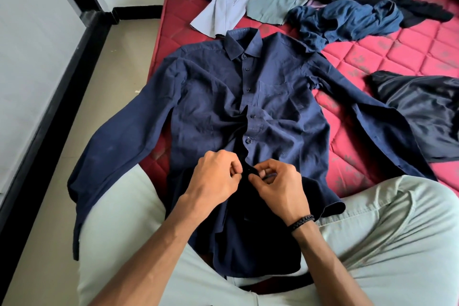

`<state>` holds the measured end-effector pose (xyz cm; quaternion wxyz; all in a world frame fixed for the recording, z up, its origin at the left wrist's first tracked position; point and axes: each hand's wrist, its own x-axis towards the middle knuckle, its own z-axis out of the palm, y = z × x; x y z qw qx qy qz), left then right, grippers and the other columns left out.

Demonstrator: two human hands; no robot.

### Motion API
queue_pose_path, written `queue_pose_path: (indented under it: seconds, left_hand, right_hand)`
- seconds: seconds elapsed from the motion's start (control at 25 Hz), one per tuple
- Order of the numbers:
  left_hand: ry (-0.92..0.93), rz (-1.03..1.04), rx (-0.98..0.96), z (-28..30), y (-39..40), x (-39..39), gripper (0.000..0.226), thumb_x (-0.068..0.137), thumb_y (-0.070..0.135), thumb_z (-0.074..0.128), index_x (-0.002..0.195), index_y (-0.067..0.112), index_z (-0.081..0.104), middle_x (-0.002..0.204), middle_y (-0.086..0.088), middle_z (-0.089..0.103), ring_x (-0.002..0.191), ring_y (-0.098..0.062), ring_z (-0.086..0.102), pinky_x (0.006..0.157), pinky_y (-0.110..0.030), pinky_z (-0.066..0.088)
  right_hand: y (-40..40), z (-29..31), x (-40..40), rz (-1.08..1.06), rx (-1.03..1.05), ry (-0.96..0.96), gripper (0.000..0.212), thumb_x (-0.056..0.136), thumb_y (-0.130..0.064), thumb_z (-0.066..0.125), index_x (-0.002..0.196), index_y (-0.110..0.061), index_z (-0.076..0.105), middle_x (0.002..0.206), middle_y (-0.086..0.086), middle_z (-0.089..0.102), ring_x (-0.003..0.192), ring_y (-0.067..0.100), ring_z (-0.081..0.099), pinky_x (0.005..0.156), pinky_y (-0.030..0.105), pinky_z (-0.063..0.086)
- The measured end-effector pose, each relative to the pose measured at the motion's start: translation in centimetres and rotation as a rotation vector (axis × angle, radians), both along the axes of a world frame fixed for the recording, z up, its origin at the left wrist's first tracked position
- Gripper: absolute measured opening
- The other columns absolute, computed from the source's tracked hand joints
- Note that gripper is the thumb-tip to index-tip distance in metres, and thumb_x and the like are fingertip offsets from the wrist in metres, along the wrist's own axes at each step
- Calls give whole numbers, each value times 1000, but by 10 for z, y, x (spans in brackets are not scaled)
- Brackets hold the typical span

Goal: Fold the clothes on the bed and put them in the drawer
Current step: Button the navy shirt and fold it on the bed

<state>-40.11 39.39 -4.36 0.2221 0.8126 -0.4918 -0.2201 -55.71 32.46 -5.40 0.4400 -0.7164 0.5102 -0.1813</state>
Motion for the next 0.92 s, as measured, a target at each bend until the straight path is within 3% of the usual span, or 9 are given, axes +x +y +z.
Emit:
queue_pose_path:
  seconds: [0.12,0.24,0.4,0.48,0.6,0.72,0.92]
  left_hand:
    - [175,132,-32,5,4,-8,10,78,24,84,81,28,76,67,14,72,64,2,68,69,-23,59]
    - [434,289,-15,8,4,-13,9,77,25,86,81,28,79,71,10,76,68,-2,72,73,-26,61]
    - [782,406,-21,14,4,-13,11,81,14,85,90,16,79,81,-4,79,81,-16,78,70,-26,62]
    - [819,401,-23,17,4,-14,11,83,12,84,93,14,79,84,-5,79,82,-14,78,69,-23,60]
    - [737,406,-55,13,3,-16,10,84,12,83,91,18,79,79,-2,79,77,-13,77,66,-23,59]
    - [772,440,-89,12,1,-19,11,84,14,82,95,16,79,79,-3,79,78,-15,77,72,-27,62]
    - [772,447,-125,10,-1,-19,9,84,15,83,91,19,79,76,-3,78,79,-19,77,76,-30,63]
  right_hand:
    - [4,0,0,0,-67,-19,13,80,-23,83,78,-28,72,68,-12,67,59,2,63,61,10,48]
    - [6,-4,0,-31,-106,-53,12,83,-23,81,80,-29,71,76,-11,70,67,3,67,67,17,53]
    - [6,-10,-3,-41,114,-177,5,88,-26,79,86,-25,75,78,-5,76,73,8,73,71,30,61]
    - [5,-10,-4,-65,257,-280,1,92,-23,76,91,-22,77,81,-1,78,73,11,72,69,32,61]
    - [4,-6,-4,-140,476,-437,4,93,-11,74,93,-11,77,81,8,74,68,13,62,63,24,54]
    - [2,-4,-6,-191,729,-631,6,93,-5,70,91,-8,75,80,9,67,66,13,58,64,23,54]
    - [2,-2,-6,-197,838,-743,14,94,1,66,89,-9,74,81,7,70,69,12,64,67,22,58]
